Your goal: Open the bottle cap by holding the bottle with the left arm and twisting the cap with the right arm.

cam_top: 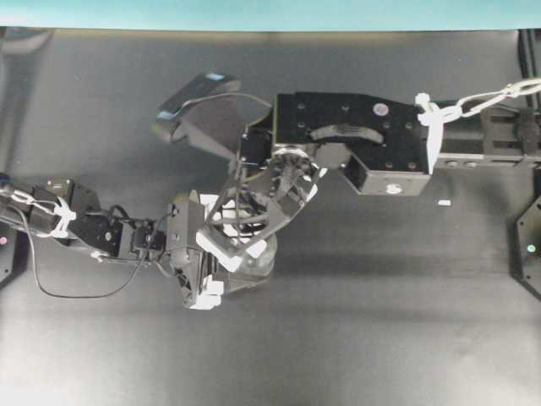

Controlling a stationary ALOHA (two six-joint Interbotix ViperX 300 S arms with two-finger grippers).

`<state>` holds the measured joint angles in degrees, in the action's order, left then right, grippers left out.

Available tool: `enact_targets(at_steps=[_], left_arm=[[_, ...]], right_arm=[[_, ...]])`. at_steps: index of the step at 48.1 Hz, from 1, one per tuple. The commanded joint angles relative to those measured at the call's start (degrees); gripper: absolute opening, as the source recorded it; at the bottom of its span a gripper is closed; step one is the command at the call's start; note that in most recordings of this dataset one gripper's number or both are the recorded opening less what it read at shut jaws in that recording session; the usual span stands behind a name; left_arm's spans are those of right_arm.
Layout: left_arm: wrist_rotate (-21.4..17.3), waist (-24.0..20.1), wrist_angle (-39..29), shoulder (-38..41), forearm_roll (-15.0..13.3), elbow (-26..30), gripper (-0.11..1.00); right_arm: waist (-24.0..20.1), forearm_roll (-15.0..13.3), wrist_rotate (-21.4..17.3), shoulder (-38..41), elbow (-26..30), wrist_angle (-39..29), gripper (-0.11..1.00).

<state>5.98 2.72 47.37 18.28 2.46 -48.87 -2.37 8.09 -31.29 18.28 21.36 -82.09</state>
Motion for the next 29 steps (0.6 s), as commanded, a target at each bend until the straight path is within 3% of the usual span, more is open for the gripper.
enact_targets(at_steps=[1,10,15,29], left_arm=[[-0.09,0.0,-0.18,-0.26,0.09,0.26,0.87],[-0.09,0.09,-1.14,-0.26,0.09,0.18,0.87],[-0.09,0.18,-1.05,-0.26,0.18,0.26,0.87],[-0.62,-0.18,-1.14,-0.26,0.18,0.62,0.87]], right_arm=[[-0.62,0.09,6.5,0.18,1.67,-1.32,0.5],[-0.62,0.0,19.16,0.79,2.99,-2.9,0.5],[-0.62,-0.26,24.26,0.79,2.99,-2.81,0.5],[-1.05,-0.35,42.63,0.7,2.72,0.35,0.5]])
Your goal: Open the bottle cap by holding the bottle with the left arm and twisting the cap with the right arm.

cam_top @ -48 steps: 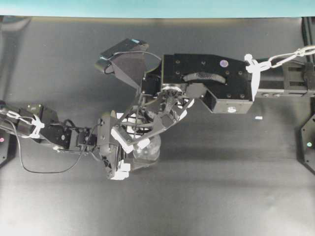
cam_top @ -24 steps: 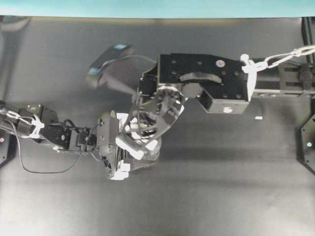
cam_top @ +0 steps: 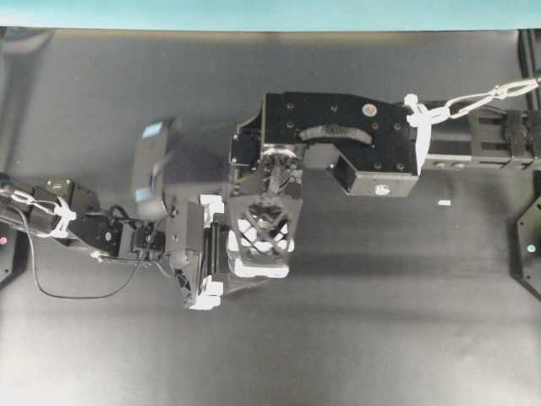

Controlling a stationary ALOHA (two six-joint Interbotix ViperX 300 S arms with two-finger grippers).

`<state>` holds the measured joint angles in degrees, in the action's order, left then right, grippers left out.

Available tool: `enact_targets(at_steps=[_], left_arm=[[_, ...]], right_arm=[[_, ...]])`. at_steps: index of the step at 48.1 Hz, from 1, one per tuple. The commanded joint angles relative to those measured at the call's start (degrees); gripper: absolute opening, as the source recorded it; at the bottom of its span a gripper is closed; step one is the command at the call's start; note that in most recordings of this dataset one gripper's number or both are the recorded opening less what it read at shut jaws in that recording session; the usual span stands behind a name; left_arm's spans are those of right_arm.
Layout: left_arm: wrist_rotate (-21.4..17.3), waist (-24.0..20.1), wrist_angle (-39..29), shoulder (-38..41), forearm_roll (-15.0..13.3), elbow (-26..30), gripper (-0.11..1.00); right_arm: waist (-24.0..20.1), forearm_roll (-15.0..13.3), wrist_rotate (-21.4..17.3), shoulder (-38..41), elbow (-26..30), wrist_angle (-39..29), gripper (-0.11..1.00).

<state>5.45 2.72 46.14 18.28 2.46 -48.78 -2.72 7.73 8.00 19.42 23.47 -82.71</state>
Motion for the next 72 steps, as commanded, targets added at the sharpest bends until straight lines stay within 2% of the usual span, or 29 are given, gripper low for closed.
enact_targets(at_steps=[1,16,23,58,60,67,69,72], left_arm=[[-0.09,-0.09,0.09,-0.26,0.18,0.53,0.87],[0.53,0.88,-0.7,-0.62,0.09,0.26,0.87],[0.53,1.41,-1.32,-1.05,0.09,0.35,0.87],[-0.18,1.23,-3.08,-1.14,0.09,0.62,0.87],[-0.18,1.23,-2.99,-1.23,0.09,0.53,0.87],[-0.18,1.23,-2.99,-1.23,0.18,0.44,0.87],[-0.09,1.23,-3.08,-1.23,0.09,0.44,0.87],[-0.18,1.23,-3.08,-1.23,0.09,0.35,0.87]], right_arm=[[-0.7,0.0,4.57,-0.44,0.53,1.32,0.5],[-0.44,-0.26,23.73,-2.2,-3.6,5.45,0.5],[-0.35,-0.26,28.3,-2.72,-4.92,4.83,0.5],[0.79,-0.35,27.95,-3.34,-5.54,5.1,0.5],[0.88,-0.26,27.95,-3.52,-5.8,5.19,0.56],[0.88,-0.35,27.95,-4.48,-7.47,6.59,0.88],[0.79,-0.44,27.95,-4.83,-8.09,7.03,0.92],[0.79,-0.62,27.77,-5.62,-8.7,7.47,0.92]])
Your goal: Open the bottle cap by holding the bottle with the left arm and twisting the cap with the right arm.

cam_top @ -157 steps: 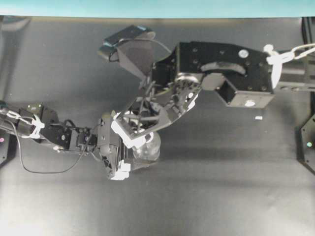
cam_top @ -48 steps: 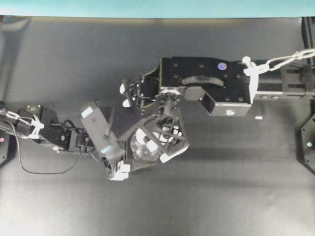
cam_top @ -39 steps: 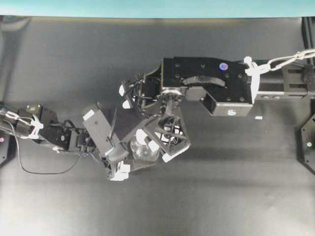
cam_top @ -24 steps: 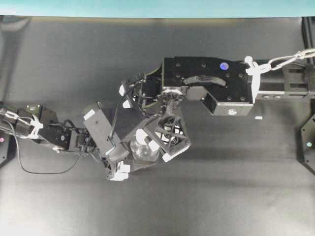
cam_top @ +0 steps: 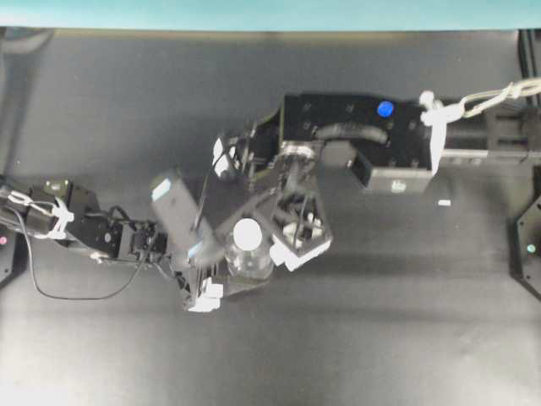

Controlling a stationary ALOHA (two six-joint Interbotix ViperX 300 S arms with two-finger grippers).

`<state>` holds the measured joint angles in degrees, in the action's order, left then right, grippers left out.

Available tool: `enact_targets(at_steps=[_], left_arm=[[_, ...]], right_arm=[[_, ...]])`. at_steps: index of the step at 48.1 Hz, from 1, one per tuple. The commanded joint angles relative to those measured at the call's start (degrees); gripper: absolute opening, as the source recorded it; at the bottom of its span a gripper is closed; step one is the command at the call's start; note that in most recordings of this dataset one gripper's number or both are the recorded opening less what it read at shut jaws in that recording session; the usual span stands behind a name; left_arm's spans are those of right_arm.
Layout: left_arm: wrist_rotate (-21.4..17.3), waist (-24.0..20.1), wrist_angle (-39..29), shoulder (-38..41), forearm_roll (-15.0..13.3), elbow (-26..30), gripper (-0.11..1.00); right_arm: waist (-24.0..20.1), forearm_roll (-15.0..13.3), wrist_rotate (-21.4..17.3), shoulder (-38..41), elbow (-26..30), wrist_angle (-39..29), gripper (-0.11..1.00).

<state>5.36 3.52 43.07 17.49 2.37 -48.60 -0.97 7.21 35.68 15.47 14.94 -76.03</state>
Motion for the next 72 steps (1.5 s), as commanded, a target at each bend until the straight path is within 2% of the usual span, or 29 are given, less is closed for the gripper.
enact_targets(at_steps=[1,7,13,18,20,21,23,29,34,39,45,59,72], left_arm=[[-0.09,0.44,0.09,-0.44,0.18,0.09,0.87],[0.0,0.44,-0.09,-0.35,0.26,0.09,0.87],[0.26,0.44,-0.44,-0.53,0.18,0.09,0.87],[0.26,0.44,-0.53,-0.44,0.18,0.18,0.87],[0.26,0.35,-0.44,-0.53,0.18,0.18,0.87],[0.26,0.26,-0.53,-0.44,0.18,0.18,0.87],[0.26,0.26,-0.62,-0.44,0.26,0.18,0.87],[0.62,0.18,-1.67,-0.44,0.18,0.0,0.87],[0.7,0.26,-2.29,-0.44,0.18,0.0,0.87],[0.7,0.18,-2.29,-0.44,0.18,0.26,0.87],[0.79,0.18,-2.29,-0.44,0.26,0.35,0.87],[0.79,0.35,-2.29,-0.44,0.26,0.44,0.87],[0.79,0.44,-2.29,-0.44,0.18,0.44,0.87]], right_arm=[[-0.97,-0.09,0.0,-1.93,-0.35,0.88,0.91],[-0.97,-0.35,-1.67,-4.48,-1.67,1.49,0.91],[-0.88,-0.35,-10.2,-7.56,-2.81,4.22,0.91],[-1.05,-0.26,-22.41,-8.88,-2.9,5.36,0.91],[-1.05,-0.18,-28.13,-9.14,-2.55,5.19,0.91],[-1.05,-0.09,-32.87,-9.23,-2.29,4.83,0.91],[-1.05,0.09,-39.29,-9.32,-1.67,4.04,0.91],[-1.05,0.44,-55.72,-8.61,1.67,-0.26,0.91],[-1.67,1.14,-63.19,-7.03,4.13,-3.43,0.91],[-2.9,1.14,-70.22,-4.66,7.73,-3.43,0.91],[-4.04,1.23,-74.36,-1.23,10.81,-3.87,0.91],[-4.04,0.97,-74.88,3.16,12.3,-8.26,0.91],[-3.43,0.35,-75.59,4.75,12.74,-8.35,0.91]])
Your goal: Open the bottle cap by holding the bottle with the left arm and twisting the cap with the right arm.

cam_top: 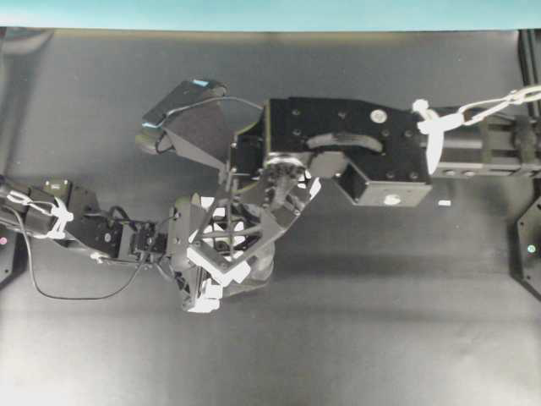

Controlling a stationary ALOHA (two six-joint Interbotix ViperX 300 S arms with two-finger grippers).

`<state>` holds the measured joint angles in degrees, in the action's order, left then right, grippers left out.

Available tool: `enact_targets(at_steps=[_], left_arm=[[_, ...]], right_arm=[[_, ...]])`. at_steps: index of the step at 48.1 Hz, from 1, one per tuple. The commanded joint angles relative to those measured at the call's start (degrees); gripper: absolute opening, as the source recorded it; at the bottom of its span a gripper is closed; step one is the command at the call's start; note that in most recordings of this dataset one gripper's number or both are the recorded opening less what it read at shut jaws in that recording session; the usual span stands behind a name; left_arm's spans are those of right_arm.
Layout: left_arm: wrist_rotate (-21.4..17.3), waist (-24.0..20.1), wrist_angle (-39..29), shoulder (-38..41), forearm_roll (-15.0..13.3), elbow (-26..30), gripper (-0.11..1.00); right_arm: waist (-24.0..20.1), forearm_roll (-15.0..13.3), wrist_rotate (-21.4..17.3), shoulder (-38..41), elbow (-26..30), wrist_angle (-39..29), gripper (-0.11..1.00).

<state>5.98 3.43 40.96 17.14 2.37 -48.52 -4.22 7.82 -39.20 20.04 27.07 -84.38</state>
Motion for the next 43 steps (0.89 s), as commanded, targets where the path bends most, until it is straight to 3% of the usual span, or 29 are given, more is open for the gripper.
enact_targets(at_steps=[1,30,36,43], left_arm=[[0.18,0.62,-0.18,-0.09,0.18,0.35,0.87],[0.18,0.7,-0.18,-0.09,0.18,0.35,0.87],[0.18,0.7,-0.18,-0.09,0.18,0.18,0.87],[0.09,0.62,-0.18,-0.18,0.26,0.09,0.87]], right_arm=[[-0.09,-0.26,-0.7,0.26,0.62,0.09,0.91],[0.09,-1.41,-0.18,1.93,-0.79,0.18,0.88],[-0.18,-1.41,0.44,1.93,-0.79,-0.18,0.75],[-0.26,-1.41,1.23,1.93,-0.79,0.09,0.48]])
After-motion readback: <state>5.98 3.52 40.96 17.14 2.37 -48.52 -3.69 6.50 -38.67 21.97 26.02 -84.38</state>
